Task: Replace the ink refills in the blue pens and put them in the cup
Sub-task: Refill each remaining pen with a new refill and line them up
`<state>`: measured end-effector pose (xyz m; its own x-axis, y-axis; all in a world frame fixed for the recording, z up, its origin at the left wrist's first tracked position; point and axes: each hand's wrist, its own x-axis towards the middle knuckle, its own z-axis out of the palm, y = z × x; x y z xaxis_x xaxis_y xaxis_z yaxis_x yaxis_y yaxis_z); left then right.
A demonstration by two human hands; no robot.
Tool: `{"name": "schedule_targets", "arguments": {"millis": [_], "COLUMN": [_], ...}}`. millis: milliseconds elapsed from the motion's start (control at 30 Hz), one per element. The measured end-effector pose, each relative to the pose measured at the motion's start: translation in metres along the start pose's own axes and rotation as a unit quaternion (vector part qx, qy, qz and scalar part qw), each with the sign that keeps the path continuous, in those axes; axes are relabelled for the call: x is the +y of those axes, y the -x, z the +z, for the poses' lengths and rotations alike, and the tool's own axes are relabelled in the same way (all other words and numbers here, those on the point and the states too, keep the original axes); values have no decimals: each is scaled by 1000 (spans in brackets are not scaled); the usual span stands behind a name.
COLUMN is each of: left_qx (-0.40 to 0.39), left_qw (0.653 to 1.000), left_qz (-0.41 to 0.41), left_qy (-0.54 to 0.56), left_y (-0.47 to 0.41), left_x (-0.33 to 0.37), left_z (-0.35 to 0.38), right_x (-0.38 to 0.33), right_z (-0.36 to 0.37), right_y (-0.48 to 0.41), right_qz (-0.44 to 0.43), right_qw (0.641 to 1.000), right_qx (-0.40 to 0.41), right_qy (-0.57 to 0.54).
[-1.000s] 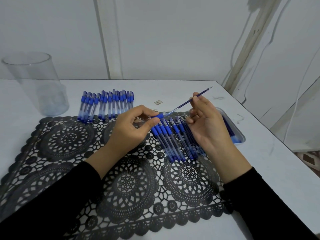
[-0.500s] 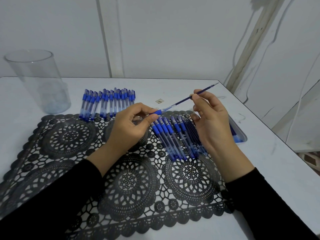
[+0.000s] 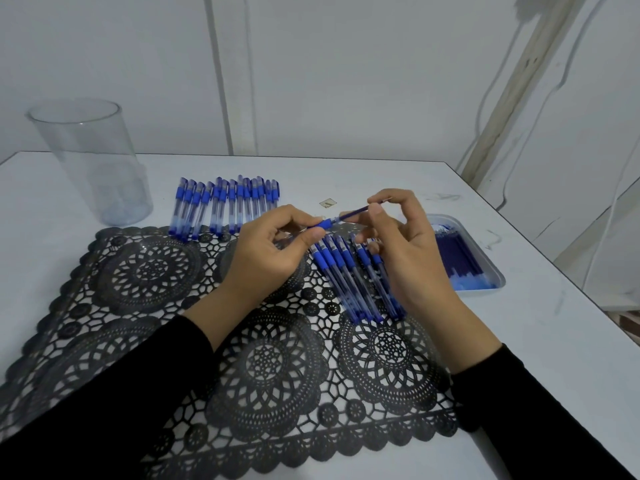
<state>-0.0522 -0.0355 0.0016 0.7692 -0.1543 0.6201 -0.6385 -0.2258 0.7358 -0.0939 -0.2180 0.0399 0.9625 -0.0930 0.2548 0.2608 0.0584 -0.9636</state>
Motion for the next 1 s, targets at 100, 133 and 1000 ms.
{"name": "schedule_targets", "arguments": {"millis": [100, 133, 1000], "left_qx": [1, 0, 6], "left_qw": [1000, 1000, 993], "left_qz": [2, 3, -4], "left_qy": [1, 1, -115], "left_y": [-1, -1, 19], "left_x": [0, 0, -4], "left_z": [0, 0, -69], "right_x": [2, 3, 20], "right_z": [0, 0, 29], "right_y": [1, 1, -5], "right_qz": [-23, -29, 23], "right_qw": [999, 999, 971], "right_qx": [-6, -11, -148], "right_qy": [23, 32, 188]}}
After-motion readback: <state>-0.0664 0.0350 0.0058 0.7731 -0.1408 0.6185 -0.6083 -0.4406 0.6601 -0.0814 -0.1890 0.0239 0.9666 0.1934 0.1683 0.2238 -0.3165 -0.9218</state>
